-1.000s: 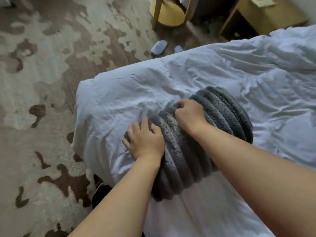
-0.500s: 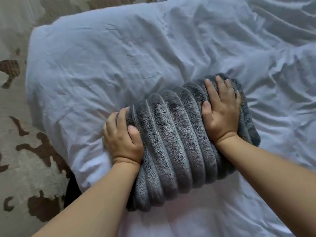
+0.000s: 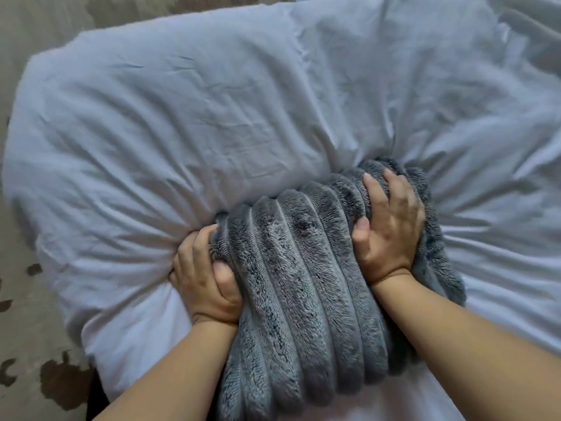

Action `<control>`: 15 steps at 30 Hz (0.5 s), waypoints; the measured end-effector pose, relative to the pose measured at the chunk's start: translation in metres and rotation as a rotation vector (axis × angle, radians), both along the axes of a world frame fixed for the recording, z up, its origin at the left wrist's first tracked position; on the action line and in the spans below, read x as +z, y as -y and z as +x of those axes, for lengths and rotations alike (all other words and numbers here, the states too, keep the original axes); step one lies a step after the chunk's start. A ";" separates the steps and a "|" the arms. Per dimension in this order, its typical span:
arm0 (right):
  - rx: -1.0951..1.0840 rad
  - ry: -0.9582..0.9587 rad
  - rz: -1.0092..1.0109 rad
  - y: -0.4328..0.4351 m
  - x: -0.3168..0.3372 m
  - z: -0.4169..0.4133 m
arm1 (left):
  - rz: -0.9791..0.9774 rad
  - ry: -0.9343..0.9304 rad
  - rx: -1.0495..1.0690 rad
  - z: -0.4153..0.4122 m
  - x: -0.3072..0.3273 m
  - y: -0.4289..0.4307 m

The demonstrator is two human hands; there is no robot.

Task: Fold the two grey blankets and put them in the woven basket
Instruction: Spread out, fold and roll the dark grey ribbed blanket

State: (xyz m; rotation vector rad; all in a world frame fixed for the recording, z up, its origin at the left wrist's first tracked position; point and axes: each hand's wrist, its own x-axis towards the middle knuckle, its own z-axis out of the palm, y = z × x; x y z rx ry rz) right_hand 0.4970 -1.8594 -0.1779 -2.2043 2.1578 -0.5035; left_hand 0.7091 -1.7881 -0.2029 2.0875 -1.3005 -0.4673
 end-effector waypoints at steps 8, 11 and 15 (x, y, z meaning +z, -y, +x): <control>-0.022 -0.021 0.001 0.000 -0.002 0.001 | -0.005 0.031 -0.005 0.002 -0.003 -0.001; -0.026 -0.026 -0.004 0.003 -0.007 0.000 | -0.001 0.039 0.000 0.001 -0.006 0.001; -0.026 -0.033 0.000 0.001 -0.009 0.001 | -0.005 0.055 0.005 0.001 -0.009 -0.001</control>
